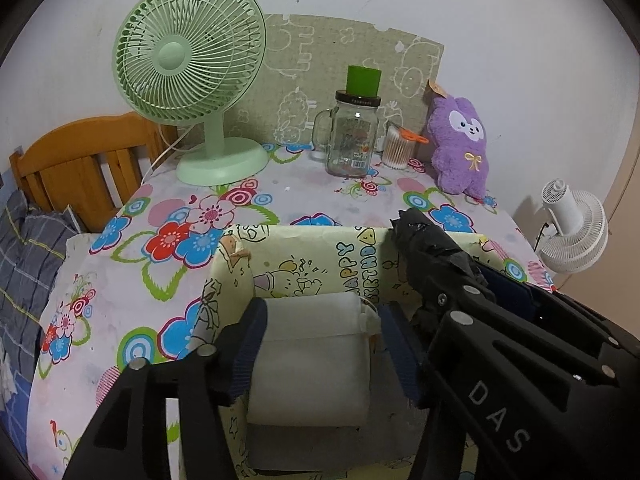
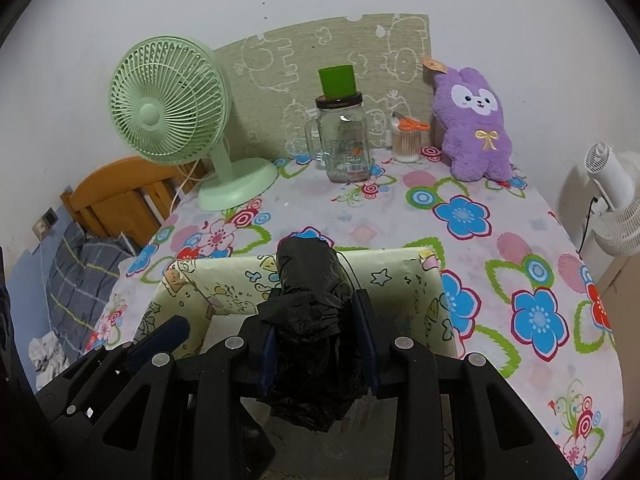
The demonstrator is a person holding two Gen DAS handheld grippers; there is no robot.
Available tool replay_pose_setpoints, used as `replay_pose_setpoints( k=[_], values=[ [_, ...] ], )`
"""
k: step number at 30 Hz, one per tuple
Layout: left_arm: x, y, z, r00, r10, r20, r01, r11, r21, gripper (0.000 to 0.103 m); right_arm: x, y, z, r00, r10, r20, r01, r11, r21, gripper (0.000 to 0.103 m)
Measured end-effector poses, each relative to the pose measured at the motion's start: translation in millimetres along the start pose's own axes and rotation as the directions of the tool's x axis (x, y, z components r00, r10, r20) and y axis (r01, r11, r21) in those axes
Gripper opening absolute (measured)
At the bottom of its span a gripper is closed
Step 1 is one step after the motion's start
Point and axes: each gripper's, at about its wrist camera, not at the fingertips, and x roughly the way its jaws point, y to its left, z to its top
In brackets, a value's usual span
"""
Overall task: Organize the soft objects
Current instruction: 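Lower the white cloth and black bag into the box and open both grippers, then withdraw both grippers from the box toward the remaining loose items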
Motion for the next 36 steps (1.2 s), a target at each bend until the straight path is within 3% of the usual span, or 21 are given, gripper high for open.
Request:
replay_pose_setpoints(
  k=[3, 5, 7, 22, 36],
  values=[
    [-1, 1, 0, 1.000, 0.003, 0.000, -0.003, 1.000, -0.002, 0.065, 0, 1, 0, 1.000, 0.009, 0.001, -0.009, 1.000, -0.005, 0.043],
    [-2, 0, 0, 1.000, 0.006, 0.000, -0.006, 1.000, -0.004, 0.065, -1, 2, 1, 1.000, 0.015, 0.003, -0.015, 1.000, -0.006, 0.056],
    [-5, 0, 0, 1.000, 0.002, 0.010, -0.002, 1.000, 0.000, 0.067, -3, 2, 0, 1.000, 0.018, 0.014, -0.018, 1.000, -0.005, 0.077],
    [-36, -15, -4, 0.998, 0.008, 0.066, -0.010, 1.000, 0.029, 0.085, -39, -2, -2, 0.997, -0.017, 0.076, 0.018, 1.000, -0.019, 0.090],
    [-83, -33, -25, 0.993, -0.011, 0.120, 0.005, 0.998, 0.057, 0.091, -97, -5, -22, 0.988, -0.052, 0.146, 0.055, 0.998, -0.016, 0.100]
  ],
)
